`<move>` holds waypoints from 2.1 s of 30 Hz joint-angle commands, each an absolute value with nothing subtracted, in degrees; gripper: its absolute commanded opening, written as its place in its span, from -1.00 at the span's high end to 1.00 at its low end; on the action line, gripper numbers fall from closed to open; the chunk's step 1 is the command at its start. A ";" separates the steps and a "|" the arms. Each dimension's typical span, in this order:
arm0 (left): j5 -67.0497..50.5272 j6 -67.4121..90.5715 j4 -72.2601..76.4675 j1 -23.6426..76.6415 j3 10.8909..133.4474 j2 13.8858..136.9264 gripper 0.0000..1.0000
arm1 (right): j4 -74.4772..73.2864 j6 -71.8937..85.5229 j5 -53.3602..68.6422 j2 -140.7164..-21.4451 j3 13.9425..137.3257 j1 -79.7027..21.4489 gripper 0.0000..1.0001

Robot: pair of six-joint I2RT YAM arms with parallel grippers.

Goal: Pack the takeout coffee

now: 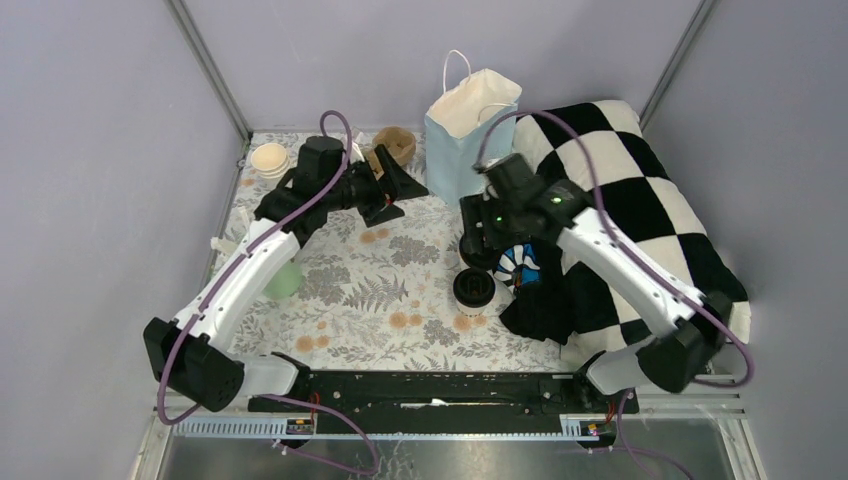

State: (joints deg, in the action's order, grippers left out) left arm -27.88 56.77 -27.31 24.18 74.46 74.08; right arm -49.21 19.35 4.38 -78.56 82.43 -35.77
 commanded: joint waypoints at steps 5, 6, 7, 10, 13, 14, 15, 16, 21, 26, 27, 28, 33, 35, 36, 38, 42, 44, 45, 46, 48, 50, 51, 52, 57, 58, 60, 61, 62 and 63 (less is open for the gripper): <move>-25.21 49.87 -29.60 25.21 71.38 75.76 -0.82 | -56.65 15.81 -15.63 -89.21 88.90 -42.10 -0.48; -25.53 49.57 -29.36 25.24 71.15 76.03 -0.82 | -56.64 15.79 -15.97 -90.12 89.51 -42.10 -0.48; -25.76 49.24 -29.17 25.25 70.97 76.45 -0.82 | -56.65 15.82 -16.11 -90.93 90.08 -42.10 -0.48; -26.29 48.36 -29.07 25.18 70.98 77.49 -0.82 | -56.18 16.14 -16.23 -92.66 91.50 -42.22 -0.48; -26.90 47.75 -28.63 25.21 70.94 78.27 -0.82 | -55.40 16.09 -15.63 -94.39 91.95 -42.21 -0.48; -27.05 47.54 -28.51 25.19 70.86 78.44 -0.82 | -55.28 16.16 -15.38 -95.04 92.01 -42.26 -0.48; -27.17 47.22 -28.51 25.21 70.87 78.70 -0.82 | -55.01 16.25 -15.07 -95.88 92.08 -42.25 -0.48; -27.38 46.86 -28.48 25.22 70.84 78.89 -0.82 | -54.68 16.34 -14.91 -96.41 92.11 -42.27 -0.49; -27.68 45.35 -28.77 24.92 70.52 78.92 -0.83 | -53.63 16.52 -15.51 -98.19 92.20 -42.27 -0.50; -28.52 44.75 -28.83 24.28 70.03 78.91 -0.83 | -52.94 16.61 -15.83 -99.42 92.20 -42.19 -0.52; -28.68 44.62 -28.83 24.17 69.97 78.90 -0.83 | -52.89 16.78 -15.63 -99.67 92.20 -42.19 -0.52; -28.88 44.38 -28.77 24.05 69.94 78.88 -0.83 | -52.92 16.79 -15.43 -99.87 92.20 -42.27 -0.52; -29.26 43.80 -29.09 23.24 69.70 78.92 -0.83 | -52.37 17.24 -14.50 -100.28 90.90 -42.23 -0.54; -29.44 43.60 -29.11 22.96 69.65 78.92 -0.83 | -51.89 17.23 -14.62 -100.25 90.40 -42.25 -0.54; -29.52 43.59 -29.14 22.81 69.61 78.96 -0.83 | -51.92 17.25 -14.89 -100.43 90.28 -42.20 -0.54; -29.64 43.84 -29.22 22.66 69.53 78.86 -0.83 | -51.89 17.24 -14.90 -100.49 90.20 -42.11 -0.54; -30.03 44.60 -28.48 22.59 68.97 78.79 -0.83 | -51.68 17.16 -14.82 -100.70 89.88 -42.10 -0.55; -30.25 44.50 -28.44 22.59 69.07 78.89 -0.83 | -51.38 17.10 -14.93 -100.71 89.54 -42.10 -0.56; -30.19 44.41 -28.44 22.59 69.09 79.01 -0.83 | -51.24 16.99 -15.09 -100.72 89.36 -42.10 -0.56; -30.23 44.39 -28.47 22.59 69.23 78.99 -0.83 | -51.11 16.90 -15.33 -100.81 89.22 -42.10 -0.57; -30.26 44.47 -28.46 22.51 69.20 78.99 -0.83 | -50.89 16.73 -15.43 -100.89 89.04 -42.12 -0.57; -30.32 44.71 -28.44 22.50 69.17 78.94 -0.84 | -50.54 16.78 -15.32 -100.98 88.92 -42.01 -0.57; -30.40 44.73 -28.47 22.50 69.10 78.96 -0.84 | -50.25 16.80 -15.23 -100.94 88.80 -42.01 -0.58; -30.45 44.74 -28.46 22.50 69.15 78.94 -0.84 | -50.01 16.78 -15.07 -100.98 88.59 -42.01 -0.58; -30.41 44.56 -28.55 22.36 69.32 79.23 -0.84 | -49.62 16.54 -15.30 -101.32 88.07 -41.85 -0.60; -30.41 44.56 -28.55 22.30 69.34 79.27 -0.84 | -49.58 16.48 -15.41 -101.34 88.11 -41.84 -0.60; -30.58 44.56 -28.48 22.28 69.43 79.42 -0.84 | -49.68 16.37 -15.55 -101.54 88.15 -41.67 -0.61; -30.66 44.56 -28.49 22.27 69.43 79.53 -0.84 | -49.73 16.35 -15.68 -101.64 88.15 -41.66 -0.61; -30.67 44.54 -28.55 22.25 69.43 79.55 -0.84 | -49.93 16.28 -15.80 -101.64 88.15 -41.66 -0.61; -30.74 44.48 -28.49 22.25 69.49 79.68 -0.84 | -50.14 16.26 -15.89 -101.68 88.28 -41.61 -0.61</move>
